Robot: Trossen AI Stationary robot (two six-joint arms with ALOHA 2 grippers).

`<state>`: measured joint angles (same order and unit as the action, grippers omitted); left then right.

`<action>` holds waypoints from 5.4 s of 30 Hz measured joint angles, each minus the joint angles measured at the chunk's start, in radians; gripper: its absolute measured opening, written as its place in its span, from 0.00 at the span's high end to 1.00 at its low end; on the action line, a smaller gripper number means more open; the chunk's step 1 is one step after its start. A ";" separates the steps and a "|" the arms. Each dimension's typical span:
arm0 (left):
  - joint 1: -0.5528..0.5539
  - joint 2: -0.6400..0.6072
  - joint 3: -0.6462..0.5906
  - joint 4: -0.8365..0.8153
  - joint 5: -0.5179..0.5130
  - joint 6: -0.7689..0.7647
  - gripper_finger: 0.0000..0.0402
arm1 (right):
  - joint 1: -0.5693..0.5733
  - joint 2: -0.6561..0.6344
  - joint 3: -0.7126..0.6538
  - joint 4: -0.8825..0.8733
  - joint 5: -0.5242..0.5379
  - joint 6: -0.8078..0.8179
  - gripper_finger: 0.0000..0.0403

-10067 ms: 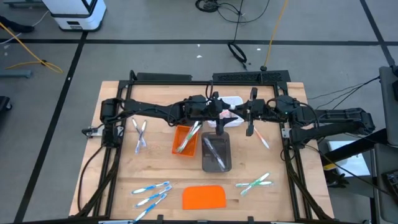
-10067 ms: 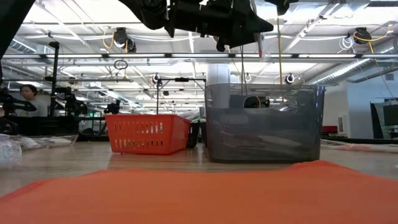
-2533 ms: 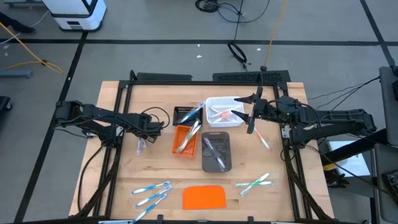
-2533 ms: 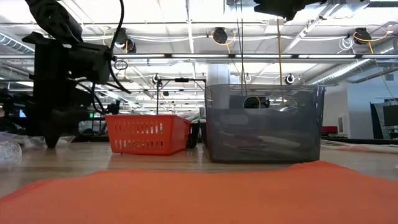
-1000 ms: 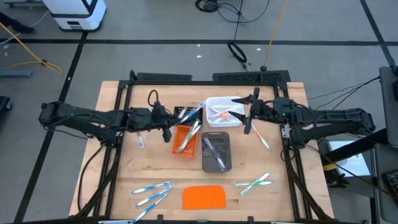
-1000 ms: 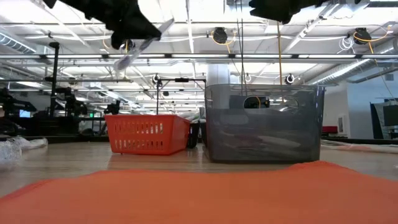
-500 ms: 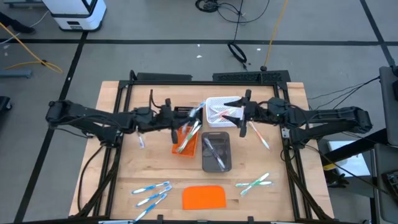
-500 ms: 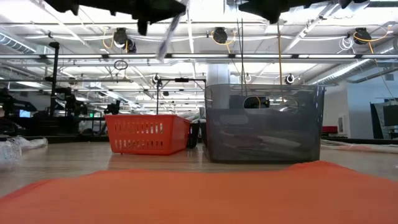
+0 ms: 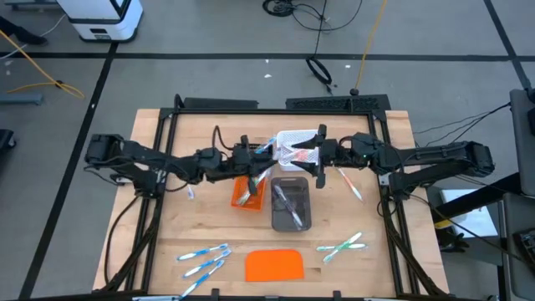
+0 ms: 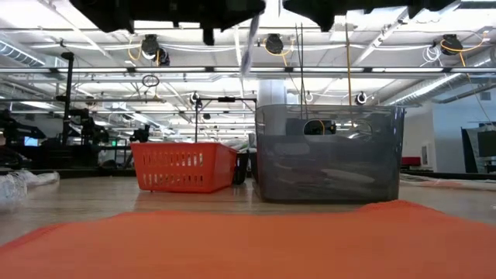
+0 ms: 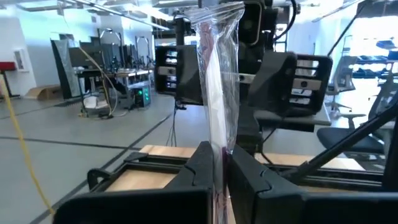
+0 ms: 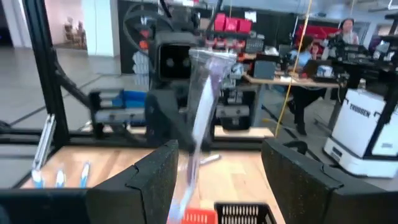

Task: Pick & Place Toothbrushes
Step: Put the violet toothbrush into the transparent bin, then put the green toothbrush into the orange bin

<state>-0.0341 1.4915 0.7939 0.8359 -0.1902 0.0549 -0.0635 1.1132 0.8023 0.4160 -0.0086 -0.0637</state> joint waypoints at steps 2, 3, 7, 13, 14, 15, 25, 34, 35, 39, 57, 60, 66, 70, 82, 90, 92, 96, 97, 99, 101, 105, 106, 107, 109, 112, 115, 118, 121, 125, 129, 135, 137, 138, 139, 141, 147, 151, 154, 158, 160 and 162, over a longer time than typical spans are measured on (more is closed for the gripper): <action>0.000 0.033 0.035 0.002 0.014 0.001 0.94 | 0.000 0.016 0.001 0.016 0.000 0.000 0.44; 0.000 0.045 0.051 -0.007 0.015 0.003 0.94 | 0.000 0.027 0.001 0.027 0.002 0.000 0.44; 0.000 0.099 0.108 -0.023 0.017 0.033 0.97 | 0.000 0.060 0.000 0.063 -0.020 0.009 0.44; 0.000 0.154 0.153 -0.023 0.017 0.046 0.94 | 0.000 0.075 0.000 0.096 -0.028 0.026 0.44; 0.000 0.158 0.154 -0.025 0.017 0.046 0.93 | 0.000 0.075 0.000 0.096 -0.034 0.026 0.44; 0.000 0.160 0.155 -0.026 0.017 0.046 0.92 | 0.000 0.075 0.000 0.096 -0.045 0.026 0.45; 0.001 0.161 0.156 -0.029 0.015 0.046 0.96 | 0.000 0.075 0.000 0.080 -0.050 0.022 0.77; 0.001 0.161 0.156 -0.030 0.008 0.048 0.84 | 0.000 0.075 0.000 0.077 -0.099 0.012 0.95; 0.001 0.161 0.156 -0.031 0.008 0.048 0.84 | 0.000 0.075 0.000 0.073 -0.099 0.011 0.95; 0.001 0.161 0.156 -0.033 0.007 0.047 0.84 | 0.000 0.075 0.000 0.068 -0.098 0.009 0.95; -0.034 0.016 0.156 -0.371 -0.119 0.113 0.80 | 0.000 0.042 -0.001 0.030 -0.098 0.015 0.95; -0.044 -0.030 0.156 -0.448 -0.159 0.117 0.74 | 0.000 0.023 -0.001 0.013 -0.098 0.015 0.95; -0.054 -0.103 0.156 -0.611 -0.180 0.129 0.64 | 0.009 0.012 -0.001 -0.055 -0.100 0.039 0.95; -0.054 -0.119 0.156 -0.669 -0.195 0.086 0.62 | 0.043 0.012 -0.001 -0.097 -0.101 0.084 0.95; -0.054 -0.119 0.156 -0.692 -0.212 0.071 0.62 | 0.159 0.051 -0.001 -0.254 -0.099 0.286 0.95; -0.054 -0.119 0.156 -0.693 -0.213 0.071 0.62 | 0.203 0.086 -0.001 -0.285 -0.098 0.382 0.95; -0.054 -0.119 0.156 -0.695 -0.213 0.071 0.62 | 0.212 0.101 -0.001 -0.291 -0.098 0.395 0.95; -0.054 -0.119 0.156 -0.705 -0.213 0.070 0.62 | 0.224 0.135 -0.001 -0.292 -0.099 0.422 0.95; -0.054 -0.119 0.156 -0.707 -0.213 0.070 0.62 | 0.226 0.146 -0.003 -0.288 -0.099 0.431 0.95; -0.057 -0.119 0.156 -0.710 -0.213 0.070 0.62 | 0.228 0.171 -0.015 -0.272 -0.100 0.451 0.95; -0.058 -0.118 0.156 -0.712 -0.212 0.070 0.62 | 0.229 0.191 -0.029 -0.262 -0.101 0.473 0.95; -0.058 -0.118 0.156 -0.713 -0.212 0.070 0.62 | 0.222 0.212 -0.048 -0.243 -0.100 0.494 0.95; -0.058 -0.118 0.156 -0.713 -0.212 0.070 0.62 | 0.221 0.214 -0.055 -0.229 -0.100 0.500 0.95; -0.058 -0.118 0.156 -0.713 -0.212 0.070 0.62 | 0.221 0.215 -0.064 -0.213 -0.101 0.505 0.95; -0.058 -0.118 0.156 -0.714 -0.212 0.070 0.62 | 0.220 0.215 -0.075 -0.197 -0.100 0.512 0.95; -0.058 -0.118 0.156 -0.715 -0.212 0.070 0.62 | 0.220 0.215 -0.084 -0.195 -0.098 0.510 0.94; -0.058 -0.118 0.156 -0.717 -0.212 0.070 0.62 | 0.220 0.215 -0.090 -0.195 -0.098 0.494 0.92; -0.058 -0.118 0.156 -0.723 -0.212 0.070 0.62 | 0.215 0.215 -0.096 -0.195 -0.096 0.480 0.90; -0.058 -0.118 0.156 -0.730 -0.212 0.066 0.62 | 0.208 0.215 -0.106 -0.196 -0.095 0.469 0.87; -0.058 -0.118 0.156 -0.737 -0.212 0.048 0.62 | 0.201 0.215 -0.116 -0.196 -0.094 0.463 0.80; -0.058 -0.118 0.156 -0.737 -0.212 0.047 0.62 | 0.200 0.215 -0.117 -0.189 -0.093 0.453 0.70; -0.058 -0.118 0.156 -0.737 -0.212 0.044 0.62 | 0.187 0.214 -0.117 -0.163 -0.094 0.417 0.58; -0.058 -0.118 0.156 -0.737 -0.212 0.044 0.62 | 0.176 0.213 -0.117 -0.155 -0.095 0.410 0.55; -0.058 -0.118 0.156 -0.737 -0.212 0.044 0.62 | 0.171 0.212 -0.117 -0.154 -0.096 0.404 0.55; -0.058 -0.118 0.156 -0.737 -0.212 0.044 0.62 | 0.167 0.209 -0.117 -0.157 -0.096 0.394 0.54; -0.058 -0.118 0.156 -0.737 -0.212 0.044 0.62 | 0.157 0.201 -0.117 -0.154 -0.097 0.384 0.53; -0.058 -0.118 0.156 -0.737 -0.212 0.044 0.62 | 0.148 0.161 -0.117 -0.170 -0.097 0.358 0.52; -0.058 -0.118 0.156 -0.737 -0.212 0.044 0.62 | 0.149 0.122 -0.117 -0.195 -0.100 0.342 0.52; -0.058 -0.118 0.156 -0.738 -0.212 0.044 0.62 | 0.161 0.091 -0.117 -0.269 -0.122 0.314 0.52; -0.058 -0.118 0.155 -0.739 -0.212 0.045 0.62 | 0.207 0.071 -0.117 -0.389 -0.229 0.304 0.53; -0.058 -0.118 0.155 -0.740 -0.212 0.045 0.62 | 0.251 0.070 -0.117 -0.443 -0.265 0.307 0.54; -0.058 -0.118 0.155 -0.745 -0.212 0.045 0.62 | 0.306 0.070 -0.117 -0.498 -0.282 0.322 0.55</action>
<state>-0.0922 1.3731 0.9493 0.0914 -0.4023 0.0998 0.2427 1.1835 0.6853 -0.0817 -0.2905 0.2583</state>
